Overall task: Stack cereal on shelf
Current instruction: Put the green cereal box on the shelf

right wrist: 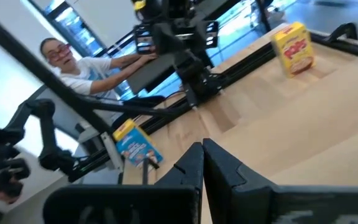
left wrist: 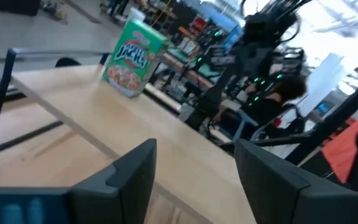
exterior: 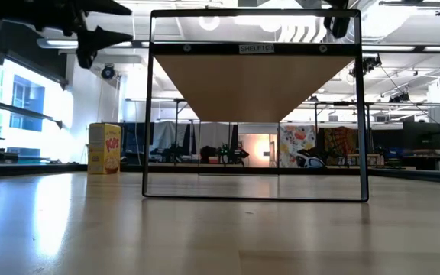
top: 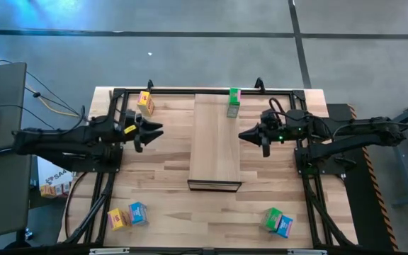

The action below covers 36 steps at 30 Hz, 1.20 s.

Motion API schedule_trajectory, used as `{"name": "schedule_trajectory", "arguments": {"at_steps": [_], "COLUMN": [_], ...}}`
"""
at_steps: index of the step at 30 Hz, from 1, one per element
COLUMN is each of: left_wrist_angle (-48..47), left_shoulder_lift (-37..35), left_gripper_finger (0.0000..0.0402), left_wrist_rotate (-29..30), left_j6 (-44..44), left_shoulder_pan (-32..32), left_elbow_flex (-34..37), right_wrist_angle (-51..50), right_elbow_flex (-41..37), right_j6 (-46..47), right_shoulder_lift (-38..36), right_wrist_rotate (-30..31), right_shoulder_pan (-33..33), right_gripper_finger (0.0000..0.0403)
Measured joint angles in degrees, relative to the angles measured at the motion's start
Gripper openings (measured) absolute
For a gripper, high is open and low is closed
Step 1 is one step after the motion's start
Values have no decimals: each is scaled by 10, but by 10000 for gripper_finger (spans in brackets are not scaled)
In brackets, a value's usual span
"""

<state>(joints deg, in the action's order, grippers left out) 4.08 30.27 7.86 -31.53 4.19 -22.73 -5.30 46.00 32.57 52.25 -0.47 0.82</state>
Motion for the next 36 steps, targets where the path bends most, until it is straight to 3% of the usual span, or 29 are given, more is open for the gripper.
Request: {"name": "schedule_trajectory", "arguments": {"at_steps": [5,10,14,21,24,30,33,36], "left_wrist_angle": [1,0,1,1,1,1,1,1], "left_shoulder_lift": [37,50,55,55,55,55,55,55], "left_gripper_finger": [216,216,216,216,216,216,216,216], "left_wrist_rotate": [-6,-41,-72,-50,-33,-21,-21,-21], "left_j6": [-40,-14,-30,-57,-57,-54,-54,-53], "left_shoulder_pan": [7,7,-2,-17,-17,-16,-16,-17], "left_elbow_flex": [-10,-10,-10,-10,-10,-10,-10,-10], "right_wrist_angle": [0,0,-26,-102,-176,-460,-517,-530], "right_elbow_flex": [0,0,0,9,66,225,266,279], "right_j6": [-2,-13,40,146,153,235,351,407], "right_shoulder_lift": [0,0,3,18,50,160,205,240], "right_wrist_rotate": [-32,-47,-72,-118,-99,-40,-42,-74], "right_shoulder_pan": [0,0,9,107,166,241,260,274], "right_gripper_finger": [0,0,0,0,0,0,0,0]}}
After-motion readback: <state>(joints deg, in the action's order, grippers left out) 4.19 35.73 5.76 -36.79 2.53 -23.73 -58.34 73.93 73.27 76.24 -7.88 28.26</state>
